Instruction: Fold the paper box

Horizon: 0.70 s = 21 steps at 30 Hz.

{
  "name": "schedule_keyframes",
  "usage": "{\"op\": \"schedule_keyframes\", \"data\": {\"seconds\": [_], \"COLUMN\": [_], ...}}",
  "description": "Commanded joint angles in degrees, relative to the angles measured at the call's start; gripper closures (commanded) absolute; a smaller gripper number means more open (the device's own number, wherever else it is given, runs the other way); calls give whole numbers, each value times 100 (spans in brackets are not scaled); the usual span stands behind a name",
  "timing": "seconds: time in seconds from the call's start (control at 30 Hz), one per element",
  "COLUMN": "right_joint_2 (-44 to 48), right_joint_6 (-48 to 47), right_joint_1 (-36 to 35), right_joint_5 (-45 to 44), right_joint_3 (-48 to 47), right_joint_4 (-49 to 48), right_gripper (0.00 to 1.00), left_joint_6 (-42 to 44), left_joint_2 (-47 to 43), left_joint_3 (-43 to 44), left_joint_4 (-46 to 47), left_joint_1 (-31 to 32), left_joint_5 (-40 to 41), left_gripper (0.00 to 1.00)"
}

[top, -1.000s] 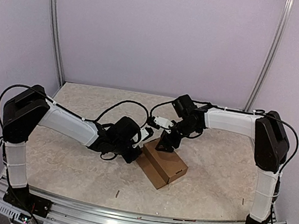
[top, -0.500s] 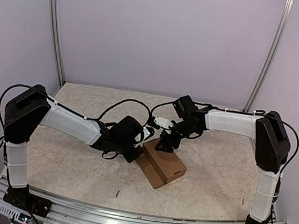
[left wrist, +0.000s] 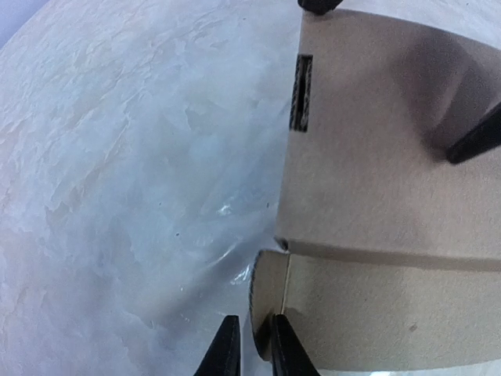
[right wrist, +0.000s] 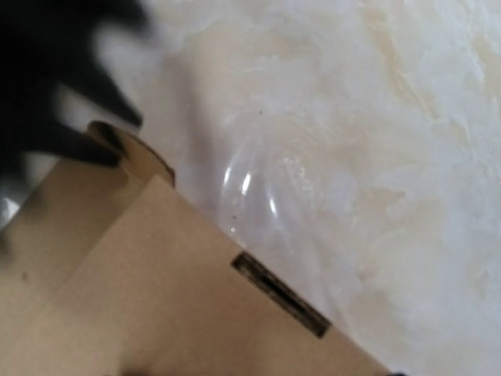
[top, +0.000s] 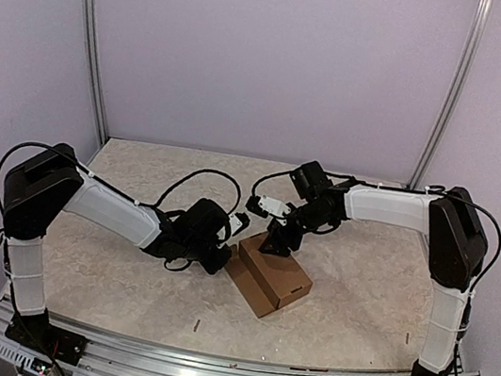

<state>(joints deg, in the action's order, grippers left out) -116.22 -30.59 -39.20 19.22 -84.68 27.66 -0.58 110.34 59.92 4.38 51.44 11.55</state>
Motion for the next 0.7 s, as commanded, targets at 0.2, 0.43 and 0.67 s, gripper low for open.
{"op": "schedule_keyframes", "data": {"seconds": [0.2,0.43,0.67], "right_joint_2": [-208,-236,-243], "right_joint_6": [-241,-259,-248], "right_joint_1": [-22,-20,-18], "right_joint_5": [-163,-191,-204], "right_joint_3": [203,172,163], "right_joint_4": [775,803,817], "right_gripper": [27,27,27], "left_joint_6": [-316,-596,-622], "left_joint_2": [-943,-726,-443], "left_joint_3": [-1554,-1760,-1576], "left_joint_4": [2432,3024,2966], "left_joint_1": [-255,-591,-714], "left_joint_5": [-793,-1505,-2072], "left_gripper": [75,68,66]}}
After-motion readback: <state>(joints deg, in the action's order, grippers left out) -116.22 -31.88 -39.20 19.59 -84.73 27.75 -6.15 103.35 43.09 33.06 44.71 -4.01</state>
